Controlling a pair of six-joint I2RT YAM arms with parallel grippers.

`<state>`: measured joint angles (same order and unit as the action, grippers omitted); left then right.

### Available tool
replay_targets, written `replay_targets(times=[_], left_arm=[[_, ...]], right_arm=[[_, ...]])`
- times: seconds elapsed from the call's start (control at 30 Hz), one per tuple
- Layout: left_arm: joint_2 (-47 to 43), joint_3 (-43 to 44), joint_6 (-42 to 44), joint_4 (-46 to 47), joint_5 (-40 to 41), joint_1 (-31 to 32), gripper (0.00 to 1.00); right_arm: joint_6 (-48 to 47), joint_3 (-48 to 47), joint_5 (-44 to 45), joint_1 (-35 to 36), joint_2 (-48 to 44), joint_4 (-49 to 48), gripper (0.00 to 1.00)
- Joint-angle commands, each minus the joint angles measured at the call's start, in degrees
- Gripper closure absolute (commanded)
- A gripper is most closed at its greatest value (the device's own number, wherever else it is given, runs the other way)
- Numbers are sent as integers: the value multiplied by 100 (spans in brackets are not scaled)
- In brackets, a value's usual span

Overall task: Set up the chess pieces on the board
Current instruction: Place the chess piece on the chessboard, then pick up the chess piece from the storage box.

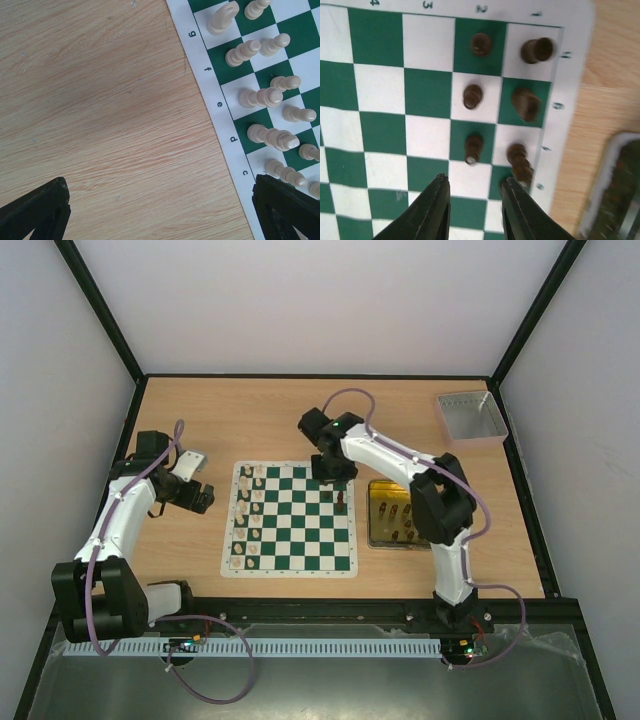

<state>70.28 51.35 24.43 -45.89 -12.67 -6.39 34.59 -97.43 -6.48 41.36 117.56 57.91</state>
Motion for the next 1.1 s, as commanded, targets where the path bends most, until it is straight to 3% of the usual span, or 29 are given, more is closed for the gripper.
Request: replay_targets(times=[0.0, 0.27, 0.5, 0.73, 1.07], left_arm=[[-49, -82, 80, -66, -77, -1, 1], [51, -81, 97, -78, -96, 7, 1], [108, -73, 67, -70, -57, 55, 1], [130, -82, 45, -53, -8, 59, 1], [223, -82, 14, -52, 35, 69, 1]], right_arm=[[51, 449, 389, -284, -1076, 318, 73], [483, 2723, 723, -1372, -2928, 105, 74], [771, 4027, 468, -1684, -3731, -261, 73], [800, 4735, 168, -1874, -3984, -681, 73], [591, 4937, 112, -2135, -3814, -1010, 73]])
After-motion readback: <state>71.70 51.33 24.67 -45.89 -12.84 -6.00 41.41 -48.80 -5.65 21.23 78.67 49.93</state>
